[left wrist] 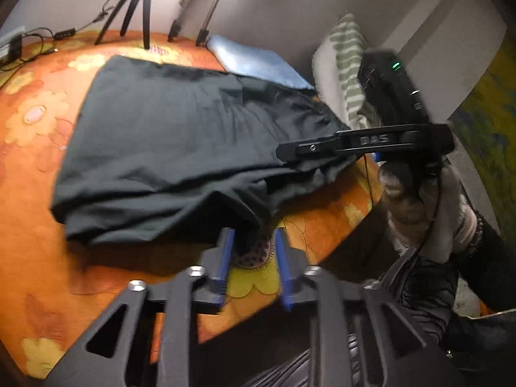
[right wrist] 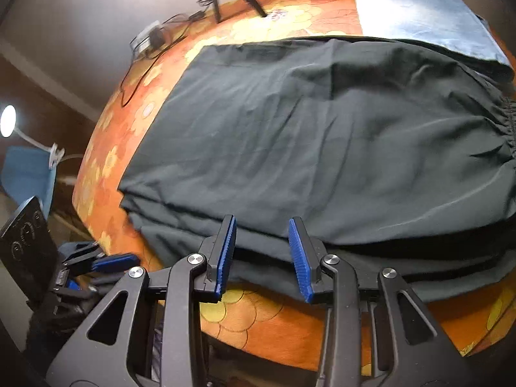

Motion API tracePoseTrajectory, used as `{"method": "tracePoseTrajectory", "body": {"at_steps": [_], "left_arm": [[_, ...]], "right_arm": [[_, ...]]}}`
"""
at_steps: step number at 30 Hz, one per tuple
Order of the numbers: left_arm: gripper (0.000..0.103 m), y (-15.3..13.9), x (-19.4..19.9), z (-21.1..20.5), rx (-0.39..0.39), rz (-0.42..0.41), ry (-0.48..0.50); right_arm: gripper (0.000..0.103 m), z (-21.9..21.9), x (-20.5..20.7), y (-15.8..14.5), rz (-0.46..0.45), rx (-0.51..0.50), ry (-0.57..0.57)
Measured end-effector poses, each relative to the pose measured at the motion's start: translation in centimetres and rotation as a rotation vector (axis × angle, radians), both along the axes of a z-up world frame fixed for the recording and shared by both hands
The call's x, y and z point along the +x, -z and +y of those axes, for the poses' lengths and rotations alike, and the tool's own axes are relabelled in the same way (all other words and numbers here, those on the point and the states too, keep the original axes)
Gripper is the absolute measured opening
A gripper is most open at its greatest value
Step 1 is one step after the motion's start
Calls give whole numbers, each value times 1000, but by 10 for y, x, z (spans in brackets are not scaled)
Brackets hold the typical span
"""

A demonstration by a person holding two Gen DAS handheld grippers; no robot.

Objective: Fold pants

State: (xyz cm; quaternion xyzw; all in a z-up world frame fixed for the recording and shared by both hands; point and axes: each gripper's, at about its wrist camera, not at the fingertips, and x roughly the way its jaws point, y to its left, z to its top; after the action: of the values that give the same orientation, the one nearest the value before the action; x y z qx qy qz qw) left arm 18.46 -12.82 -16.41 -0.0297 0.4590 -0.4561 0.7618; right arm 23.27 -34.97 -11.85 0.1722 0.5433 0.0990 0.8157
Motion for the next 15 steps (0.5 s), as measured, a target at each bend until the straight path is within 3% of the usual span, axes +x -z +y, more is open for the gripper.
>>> {"method": "tracePoseTrajectory", "body": {"at_steps": [5, 9, 12, 15], "left_arm": [[28, 10, 2, -20, -23, 27, -37], [23, 13, -9, -34, -74, 40, 21], [21, 13, -22, -37, -46, 8, 62], [21, 20, -23, -29, -14, 41, 44]], "right_arm": [[37, 8, -6, -9, -59, 6, -51], [36, 11, -1, -10, -75, 42, -61], [36, 25, 3, -11, -93, 47, -106], [36, 43, 3, -9, -95, 42, -175]]}}
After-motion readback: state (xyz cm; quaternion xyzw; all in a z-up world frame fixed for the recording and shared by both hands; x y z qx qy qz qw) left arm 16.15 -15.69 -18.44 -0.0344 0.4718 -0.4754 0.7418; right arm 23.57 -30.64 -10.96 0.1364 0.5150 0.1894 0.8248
